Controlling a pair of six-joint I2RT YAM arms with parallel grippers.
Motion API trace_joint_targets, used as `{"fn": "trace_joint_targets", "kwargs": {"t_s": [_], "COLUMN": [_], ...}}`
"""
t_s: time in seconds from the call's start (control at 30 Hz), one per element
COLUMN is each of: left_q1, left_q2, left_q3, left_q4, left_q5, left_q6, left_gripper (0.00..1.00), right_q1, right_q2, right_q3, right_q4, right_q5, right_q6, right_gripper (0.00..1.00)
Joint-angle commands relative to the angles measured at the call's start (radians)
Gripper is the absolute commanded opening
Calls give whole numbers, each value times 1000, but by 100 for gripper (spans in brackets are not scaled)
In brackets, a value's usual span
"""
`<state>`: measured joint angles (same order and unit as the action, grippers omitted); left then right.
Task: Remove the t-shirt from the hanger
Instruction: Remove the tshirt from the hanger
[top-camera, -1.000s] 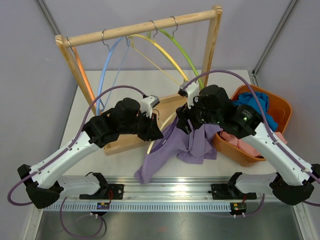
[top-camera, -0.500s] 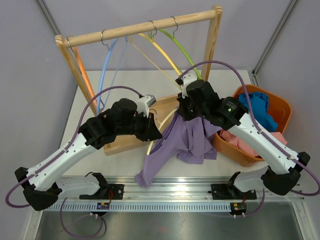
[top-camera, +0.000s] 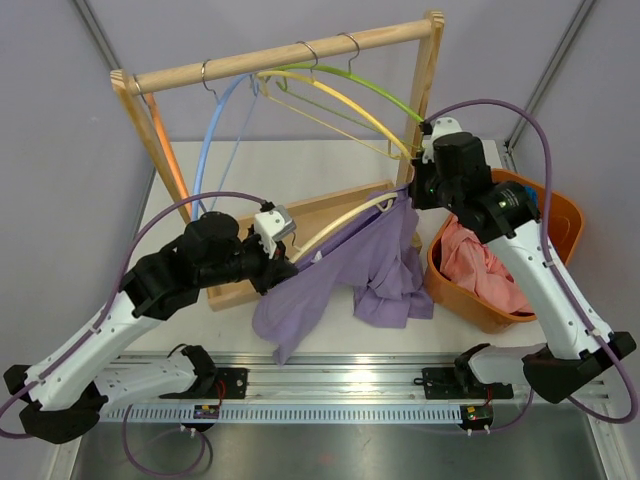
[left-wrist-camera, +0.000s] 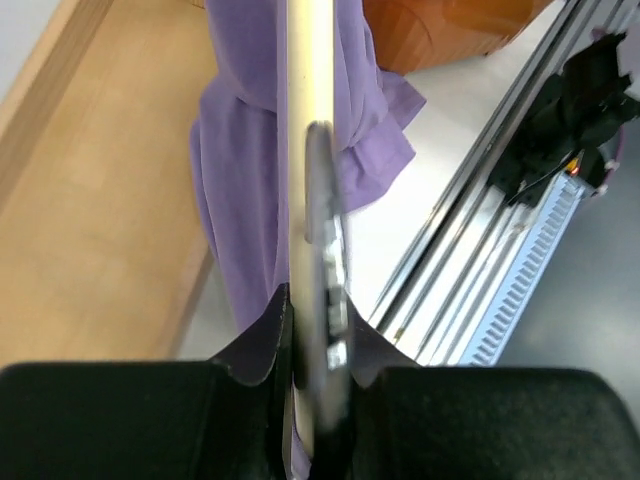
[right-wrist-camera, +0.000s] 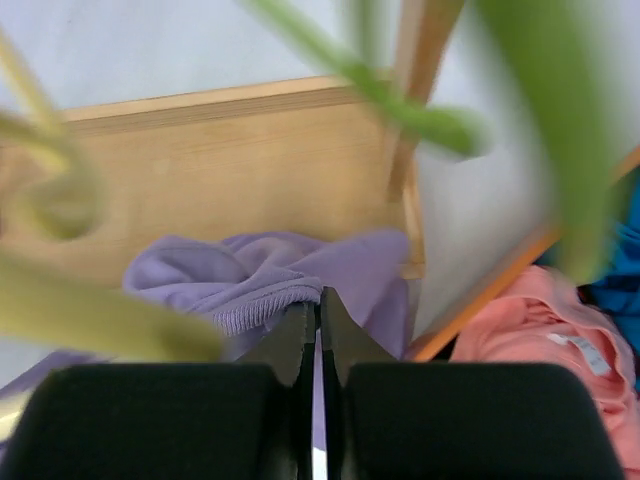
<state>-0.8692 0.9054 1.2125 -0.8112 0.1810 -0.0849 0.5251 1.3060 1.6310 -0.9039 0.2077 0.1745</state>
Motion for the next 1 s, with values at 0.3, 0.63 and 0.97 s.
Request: {"fn": "trace_joint_targets", "kwargs": {"t_s": [0.3, 0.63, 0.97], "left_q1": [-10, 2, 6], "left_q2": [-77, -109, -99], "left_q3": [44, 88, 50], "left_q4": [-120, -108, -22], "left_q5": [121, 58, 118], "left_q6": [222, 126, 119], "left_gripper": [0, 0, 0], "right_q1": [-315, -601, -606], "right_q2": [-47, 15, -28], "right_q3": [-49, -103, -237], "right_q4": [122, 36, 39], "right_q5": [-136, -517, -977], "right_q6": [-163, -133, -219], "right_gripper": [0, 0, 0]}}
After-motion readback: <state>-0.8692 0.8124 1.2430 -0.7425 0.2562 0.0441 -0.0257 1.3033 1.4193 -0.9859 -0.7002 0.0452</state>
